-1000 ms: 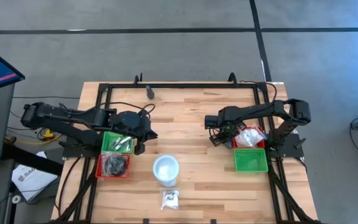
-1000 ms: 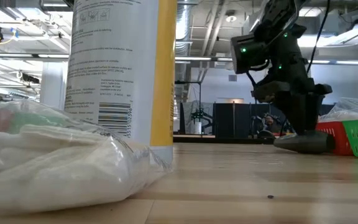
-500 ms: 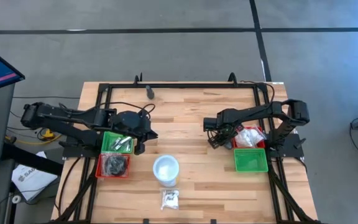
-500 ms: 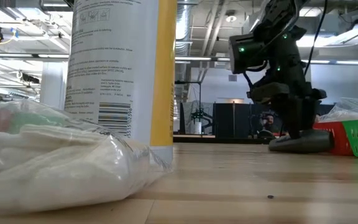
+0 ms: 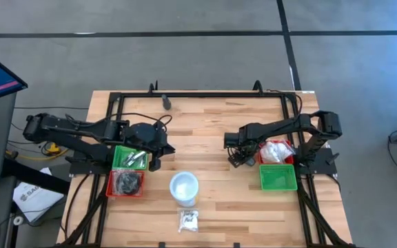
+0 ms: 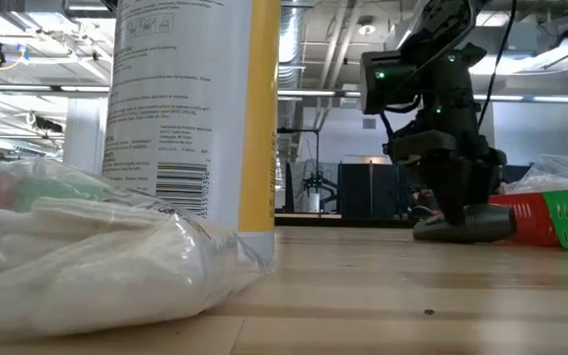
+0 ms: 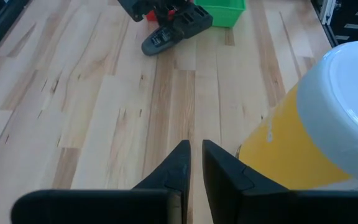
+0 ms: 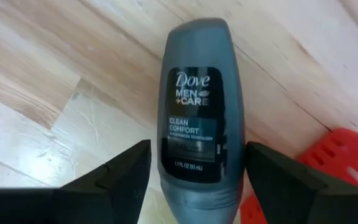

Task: Pick & Place Travel size toiletries
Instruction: Put the bottom gray deodorant into the right green bin

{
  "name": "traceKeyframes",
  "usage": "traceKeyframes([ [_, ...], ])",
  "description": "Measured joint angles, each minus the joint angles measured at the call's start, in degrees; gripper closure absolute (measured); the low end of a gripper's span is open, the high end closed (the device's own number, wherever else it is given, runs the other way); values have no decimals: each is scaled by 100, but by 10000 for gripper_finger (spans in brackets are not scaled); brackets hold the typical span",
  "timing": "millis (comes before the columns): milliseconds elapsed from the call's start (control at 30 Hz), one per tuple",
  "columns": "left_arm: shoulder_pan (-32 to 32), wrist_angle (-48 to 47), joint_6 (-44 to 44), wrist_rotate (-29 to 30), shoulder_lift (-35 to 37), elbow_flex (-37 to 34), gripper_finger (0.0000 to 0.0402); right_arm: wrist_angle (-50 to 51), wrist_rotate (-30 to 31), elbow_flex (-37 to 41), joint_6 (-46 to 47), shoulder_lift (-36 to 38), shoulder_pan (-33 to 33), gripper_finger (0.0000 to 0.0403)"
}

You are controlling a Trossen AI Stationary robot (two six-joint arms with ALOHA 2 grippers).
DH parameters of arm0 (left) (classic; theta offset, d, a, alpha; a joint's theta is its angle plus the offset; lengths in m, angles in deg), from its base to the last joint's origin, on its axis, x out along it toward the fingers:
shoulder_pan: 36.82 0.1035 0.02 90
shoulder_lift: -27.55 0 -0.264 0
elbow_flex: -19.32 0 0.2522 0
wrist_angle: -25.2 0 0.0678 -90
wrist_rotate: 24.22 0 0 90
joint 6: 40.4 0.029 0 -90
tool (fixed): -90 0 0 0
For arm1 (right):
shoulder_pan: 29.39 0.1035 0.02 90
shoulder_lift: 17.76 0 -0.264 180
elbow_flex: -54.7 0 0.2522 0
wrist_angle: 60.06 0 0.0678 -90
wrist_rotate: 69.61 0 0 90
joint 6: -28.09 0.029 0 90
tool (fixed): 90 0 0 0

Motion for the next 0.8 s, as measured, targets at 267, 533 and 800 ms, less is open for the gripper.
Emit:
traceKeyframes([
  [267,0,-2,-10,0,0,2,366,-183,51,-7,-226,-188,153,154],
  [533,0,10,-13,-2,-2,7,366,-110,-112,-82,-705,-846,279,154],
  [800,0,48,-15,-2,-4,7,366,-208,-61,-16,-797,-713,288,170],
])
